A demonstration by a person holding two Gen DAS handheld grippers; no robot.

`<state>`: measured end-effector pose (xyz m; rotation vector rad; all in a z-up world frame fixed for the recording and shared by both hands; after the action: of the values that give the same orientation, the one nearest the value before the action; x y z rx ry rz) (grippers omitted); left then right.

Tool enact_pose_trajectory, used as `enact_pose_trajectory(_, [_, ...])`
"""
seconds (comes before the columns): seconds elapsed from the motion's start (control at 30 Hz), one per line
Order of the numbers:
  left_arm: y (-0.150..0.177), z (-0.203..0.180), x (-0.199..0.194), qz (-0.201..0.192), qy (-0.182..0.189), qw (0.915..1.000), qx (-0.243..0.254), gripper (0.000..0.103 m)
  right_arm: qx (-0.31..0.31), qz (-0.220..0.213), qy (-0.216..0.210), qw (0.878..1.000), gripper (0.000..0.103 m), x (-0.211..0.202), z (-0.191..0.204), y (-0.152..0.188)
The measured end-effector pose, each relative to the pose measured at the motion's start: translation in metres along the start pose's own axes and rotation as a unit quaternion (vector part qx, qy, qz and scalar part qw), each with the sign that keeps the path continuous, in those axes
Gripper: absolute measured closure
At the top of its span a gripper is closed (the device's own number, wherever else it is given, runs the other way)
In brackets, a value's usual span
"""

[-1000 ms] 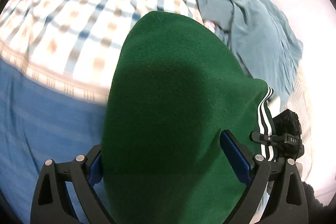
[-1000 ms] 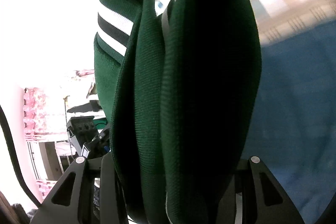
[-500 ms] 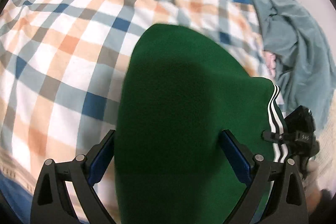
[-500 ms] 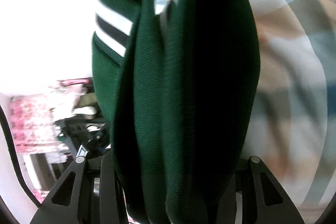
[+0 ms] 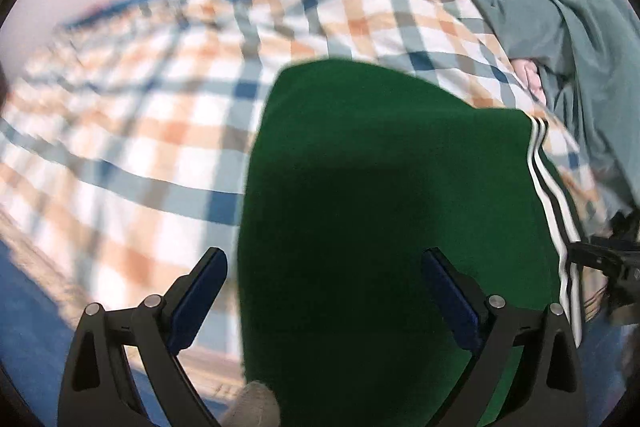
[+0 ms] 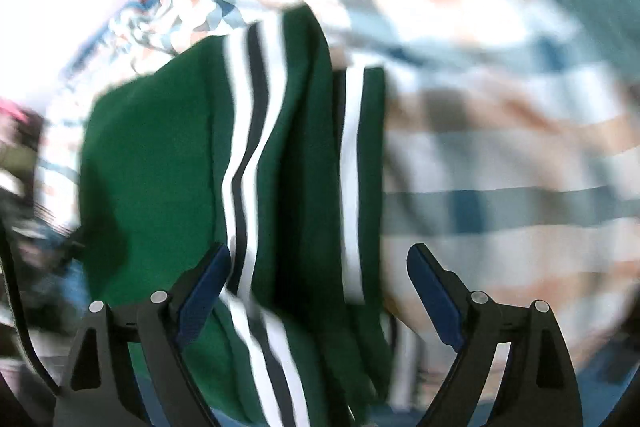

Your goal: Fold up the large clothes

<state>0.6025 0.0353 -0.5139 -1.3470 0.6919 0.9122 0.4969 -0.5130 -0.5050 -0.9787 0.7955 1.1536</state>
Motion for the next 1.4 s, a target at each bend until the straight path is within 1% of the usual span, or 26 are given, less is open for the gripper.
enact_pose_trajectory(0.03, [0.006,-0.001,-0.012,-0.01,-0.01,0.9999,0.005,0.003,-0.023,-0.009,0.043,0.999,0.012,-0.011,0.014,0.011])
enact_pose_trajectory(0.07, [0.012,-0.002,-0.027,-0.02,-0.024,0.9995,0.009,0.003,-0.034,-0.013,0.067,0.997,0.012,-0.017,0.022,0.015])
enact_pose_trajectory(0.1, [0.018,-0.004,-0.041,-0.026,-0.041,0.9988,0.012,0.002,-0.043,-0.017,0.09,0.995,0.012,-0.025,0.033,0.027])
enact_pose_trajectory(0.13, [0.025,-0.005,-0.055,-0.028,-0.055,0.998,0.016,0.001,-0.046,-0.019,0.103,0.993,0.011,-0.031,0.041,0.04])
enact_pose_trajectory(0.17, [0.032,-0.006,-0.069,-0.03,-0.069,0.997,0.019,0.001,-0.046,-0.019,0.108,0.993,0.011,-0.037,0.059,0.044])
enact_pose_trajectory(0.2, [0.04,-0.005,-0.088,-0.032,-0.082,0.996,0.015,0.001,-0.046,-0.022,0.114,0.992,0.011,-0.047,0.069,0.056])
enact_pose_trajectory(0.23, [0.043,-0.004,-0.097,-0.032,-0.084,0.9959,0.013,0.001,-0.048,-0.026,0.124,0.991,0.011,-0.057,0.074,0.076])
enact_pose_trajectory(0.27, [0.05,-0.001,-0.118,-0.036,-0.083,0.9959,0.008,0.0,-0.047,-0.03,0.129,0.99,0.011,-0.066,0.083,0.088])
enact_pose_trajectory(0.3, [0.053,0.0,-0.13,-0.039,-0.086,0.9955,0.003,0.0,-0.05,-0.035,0.13,0.99,0.011,-0.078,0.099,0.114])
enact_pose_trajectory(0.33, [0.057,0.001,-0.143,-0.041,-0.087,0.9953,0.0,0.0,-0.048,-0.042,0.138,0.988,0.011,-0.092,0.107,0.126])
enact_pose_trajectory(0.37, [0.063,0.007,-0.165,-0.044,-0.085,0.9954,-0.008,0.0,-0.049,-0.046,0.14,0.988,0.011,-0.104,0.117,0.141])
enact_pose_trajectory(0.4, [0.065,0.006,-0.175,-0.046,-0.087,0.9951,-0.011,0.0,-0.05,-0.051,0.142,0.987,0.011,-0.118,0.131,0.157])
enact_pose_trajectory(0.43, [0.068,0.009,-0.191,-0.048,-0.09,0.9947,-0.015,0.0,-0.049,-0.057,0.144,0.987,0.011,-0.134,0.137,0.164])
enact_pose_trajectory(0.47, [0.071,0.012,-0.208,-0.049,-0.09,0.9946,-0.017,0.0,-0.048,-0.065,0.145,0.986,0.011,-0.158,0.152,0.182])
enact_pose_trajectory(0.57, [0.081,0.02,-0.261,-0.047,-0.101,0.9936,-0.019,0.0,-0.045,-0.083,0.15,0.984,0.011,-0.208,0.175,0.212])
enact_pose_trajectory(0.6, [0.085,0.022,-0.277,-0.048,-0.101,0.9935,-0.019,0.0,-0.043,-0.087,0.151,0.984,0.011,-0.22,0.176,0.217])
enact_pose_trajectory(0.7, [0.097,0.03,-0.332,-0.054,-0.094,0.9938,-0.022,0.0,-0.044,-0.105,0.152,0.982,0.011,-0.273,0.202,0.248])
enact_pose_trajectory(0.73, [0.1,0.03,-0.344,-0.055,-0.092,0.994,-0.021,0.0,-0.049,-0.114,0.151,0.981,0.011,-0.295,0.214,0.26])
enact_pose_trajectory(0.77, [0.104,0.033,-0.368,-0.06,-0.089,0.994,-0.021,0.0,-0.052,-0.122,0.153,0.979,0.011,-0.313,0.227,0.27])
enact_pose_trajectory(0.8, [0.108,0.034,-0.38,-0.063,-0.089,0.9938,-0.019,0.0,-0.054,-0.131,0.154,0.978,0.011,-0.332,0.237,0.281])
enact_pose_trajectory(0.83, [0.112,0.037,-0.404,-0.069,-0.088,0.9935,-0.021,0.0,-0.056,-0.139,0.154,0.977,0.011,-0.352,0.249,0.291])
enact_pose_trajectory(0.93, [0.12,0.04,-0.45,-0.083,-0.085,0.9926,-0.023,0.0,-0.056,-0.159,0.151,0.974,0.011,-0.4,0.269,0.318])
enact_pose_trajectory(1.0, [0.127,0.044,-0.488,-0.093,-0.081,0.9918,-0.031,0.0,-0.056,-0.172,0.149,0.972,0.011,-0.437,0.285,0.339])
enact_pose_trajectory(1.1, [0.134,0.046,-0.531,-0.106,-0.083,0.9903,-0.036,0.0,-0.059,-0.19,0.149,0.969,0.011,-0.482,0.303,0.365])
enact_pose_trajectory(1.23, [0.147,0.052,-0.578,-0.124,-0.082,0.9878,-0.045,0.0,-0.073,-0.209,0.141,0.965,0.011,-0.538,0.328,0.399])
enact_pose_trajectory(1.4, [0.161,0.06,-0.613,-0.132,-0.077,0.987,-0.049,0.0,-0.092,-0.237,0.138,0.957,0.011,-0.59,0.352,0.435])
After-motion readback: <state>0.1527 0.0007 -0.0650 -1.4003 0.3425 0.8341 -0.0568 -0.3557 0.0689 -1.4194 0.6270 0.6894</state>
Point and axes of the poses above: each gripper's, at about its wrist camera, not at the fingertips, and x roughly the way its jaws point, z to its left, y to its underside, the point moved 2 cm from there along x, roughly the way its jaws point, and after that the axes turned 13 degrees about -y, right-handed, at the moved point
